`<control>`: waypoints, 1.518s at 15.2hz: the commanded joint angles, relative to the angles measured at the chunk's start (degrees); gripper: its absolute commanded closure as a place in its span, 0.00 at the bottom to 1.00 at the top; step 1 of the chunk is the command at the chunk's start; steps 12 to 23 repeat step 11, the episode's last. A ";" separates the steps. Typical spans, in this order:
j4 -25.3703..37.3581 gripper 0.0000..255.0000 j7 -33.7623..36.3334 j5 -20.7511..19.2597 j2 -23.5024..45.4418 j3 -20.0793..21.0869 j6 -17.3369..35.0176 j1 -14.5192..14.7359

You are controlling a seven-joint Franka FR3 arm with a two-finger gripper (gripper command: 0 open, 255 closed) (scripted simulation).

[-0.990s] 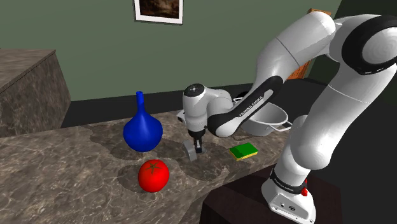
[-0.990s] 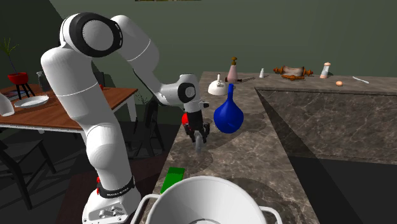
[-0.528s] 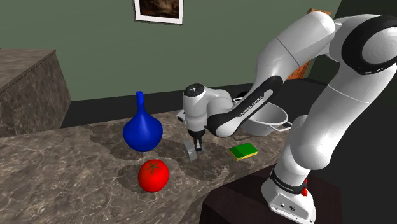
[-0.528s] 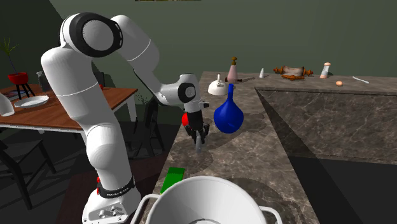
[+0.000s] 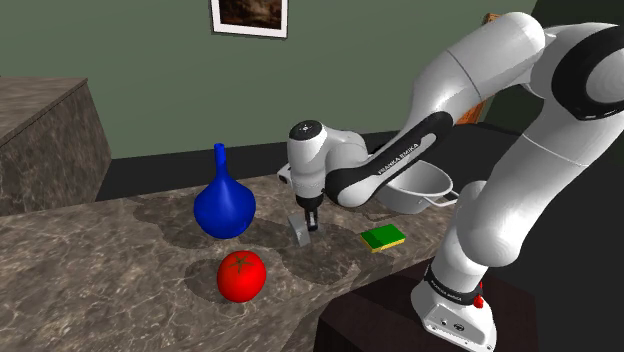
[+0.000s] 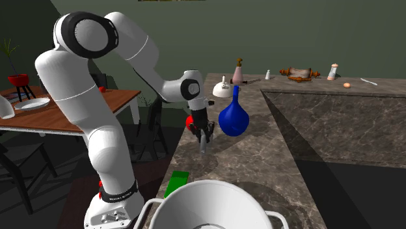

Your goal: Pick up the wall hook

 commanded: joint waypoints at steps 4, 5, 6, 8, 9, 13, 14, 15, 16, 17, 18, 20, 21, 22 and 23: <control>1.22 1.00 -2.31 2.19 -3.33 -0.39 -4.15 0.78; 1.55 1.00 -2.72 2.52 -3.89 -0.48 -4.97 0.90; 1.89 1.00 -3.12 2.84 -4.43 -0.57 -5.79 1.01; 2.62 1.00 -3.88 3.42 -5.46 -0.74 -7.42 1.22; 3.00 1.00 -4.24 3.68 -5.96 -0.82 -8.24 1.31; 3.06 1.00 -4.30 3.72 -6.03 -0.84 -8.36 1.33; 3.06 1.00 -4.30 3.72 -6.03 -0.84 -8.36 1.33; 3.06 1.00 -4.30 3.72 -6.03 -0.84 -8.36 1.33; 3.06 1.00 -4.30 3.72 -6.03 -0.84 -8.36 1.33; 3.06 1.00 -4.30 3.72 -6.03 -0.84 -8.36 1.33; 3.06 1.00 -4.30 3.72 -6.03 -0.84 -8.36 1.33; 3.06 1.00 -4.30 3.72 -6.03 -0.84 -8.36 1.33; 3.06 1.00 -4.30 3.72 -6.03 -0.84 -8.36 1.33; 3.06 1.00 -4.30 3.72 -6.03 -0.84 -8.36 1.33; 3.06 1.00 -4.30 3.72 -6.03 -0.84 -8.36 1.33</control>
